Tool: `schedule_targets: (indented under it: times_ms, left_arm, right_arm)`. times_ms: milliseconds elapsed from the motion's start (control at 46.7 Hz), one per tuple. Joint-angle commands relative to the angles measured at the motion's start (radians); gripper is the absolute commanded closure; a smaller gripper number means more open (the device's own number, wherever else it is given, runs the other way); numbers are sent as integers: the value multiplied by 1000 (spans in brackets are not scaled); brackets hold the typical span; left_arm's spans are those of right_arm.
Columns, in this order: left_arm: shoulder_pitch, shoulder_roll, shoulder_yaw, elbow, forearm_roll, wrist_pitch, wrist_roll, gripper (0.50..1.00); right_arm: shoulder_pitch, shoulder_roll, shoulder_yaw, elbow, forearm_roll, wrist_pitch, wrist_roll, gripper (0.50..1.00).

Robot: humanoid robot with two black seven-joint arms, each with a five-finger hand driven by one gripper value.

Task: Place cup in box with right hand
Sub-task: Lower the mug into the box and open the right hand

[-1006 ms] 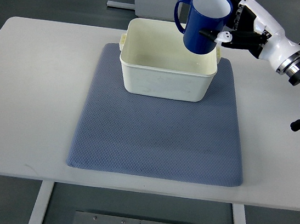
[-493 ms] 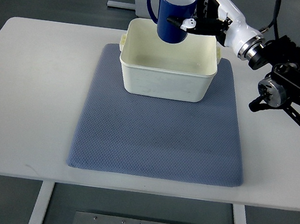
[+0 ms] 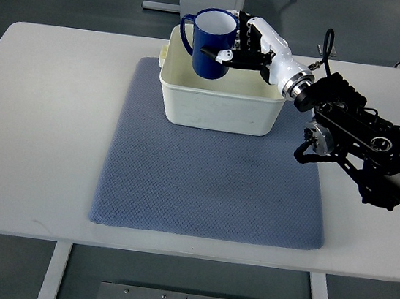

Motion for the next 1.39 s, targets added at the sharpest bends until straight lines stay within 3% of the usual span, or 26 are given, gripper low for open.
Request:
schedule_targets:
  times_ms: [0, 236, 278, 364, 428, 450, 535, 1113, 1370]
  left_arm:
    - [0, 0, 0, 0, 0, 0, 0, 500]
    - [0, 0, 0, 0, 0, 0, 0, 500]
    - [0, 0, 0, 0, 0, 0, 0, 500]
    - [0, 0, 0, 0, 0, 0, 0, 500]
    - [0, 0, 0, 0, 0, 0, 0, 500]
    - [0, 0, 0, 0, 0, 0, 0, 500]
    - [0, 0, 0, 0, 0, 0, 0, 500]
    - [0, 0, 0, 0, 0, 0, 0, 500]
    - [0, 0, 0, 0, 0, 0, 0, 500]
  right_arm:
    - [-8, 10, -13, -12, 1, 0, 1, 1000]
    - [-25, 16, -15, -29, 1, 0, 12, 1000]
    - [-27, 16, -15, -35, 2, 0, 12, 915]
    - [-27, 18, -13, -43, 4, 0, 14, 794]
    - [-27, 18, -10, -45, 4, 0, 14, 595]
    - [-27, 18, -10, -45, 4, 0, 14, 561]
    - [-25, 19, -8, -45, 7, -1, 15, 517]
    - [-11, -10, 86, -34, 11, 2, 21, 500]
    - [-19, -96, 174, -31, 13, 11, 20, 500]
